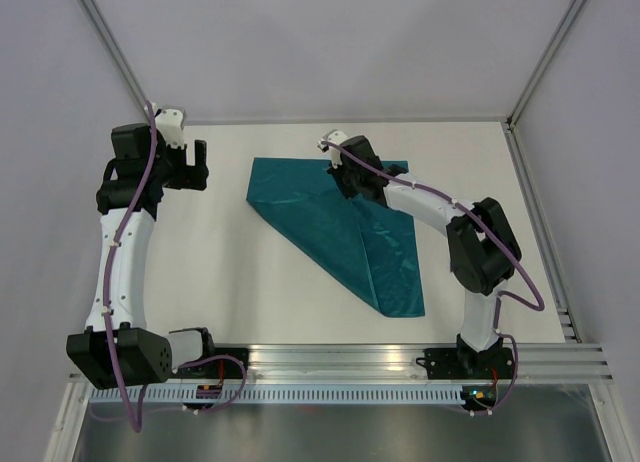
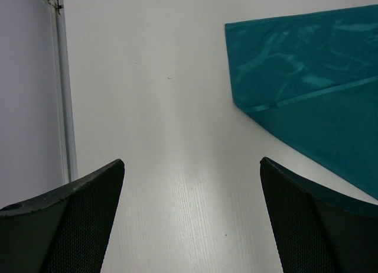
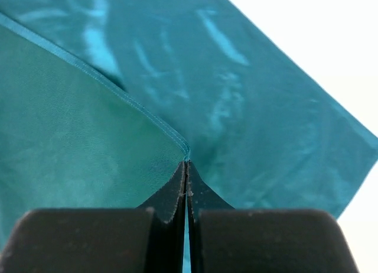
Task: Fold the napkin, place the utensils inside, and roll it up
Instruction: Fold the napkin at the center of the board.
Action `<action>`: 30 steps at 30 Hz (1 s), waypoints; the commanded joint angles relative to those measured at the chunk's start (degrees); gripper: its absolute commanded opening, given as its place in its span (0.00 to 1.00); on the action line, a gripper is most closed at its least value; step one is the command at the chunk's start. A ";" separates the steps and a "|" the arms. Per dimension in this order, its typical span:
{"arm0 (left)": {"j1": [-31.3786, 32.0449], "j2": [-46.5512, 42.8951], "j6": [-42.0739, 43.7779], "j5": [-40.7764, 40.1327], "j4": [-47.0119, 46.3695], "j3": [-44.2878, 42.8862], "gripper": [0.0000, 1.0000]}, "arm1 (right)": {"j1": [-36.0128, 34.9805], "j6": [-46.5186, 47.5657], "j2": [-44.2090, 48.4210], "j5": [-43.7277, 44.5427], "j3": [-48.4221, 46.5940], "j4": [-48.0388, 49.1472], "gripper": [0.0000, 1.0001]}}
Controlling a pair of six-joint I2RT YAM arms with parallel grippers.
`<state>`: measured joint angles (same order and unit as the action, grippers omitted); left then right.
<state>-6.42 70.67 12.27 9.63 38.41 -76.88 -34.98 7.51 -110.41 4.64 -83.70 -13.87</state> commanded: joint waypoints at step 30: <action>-0.26 1.22 -1.81 1.97 -2.29 0.24 0.98 | 16.79 -0.30 -4.72 -1.22 -5.59 3.50 0.00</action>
<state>-6.42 71.64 12.27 10.68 38.37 -76.49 -18.74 8.08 -113.78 3.73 -86.98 -11.35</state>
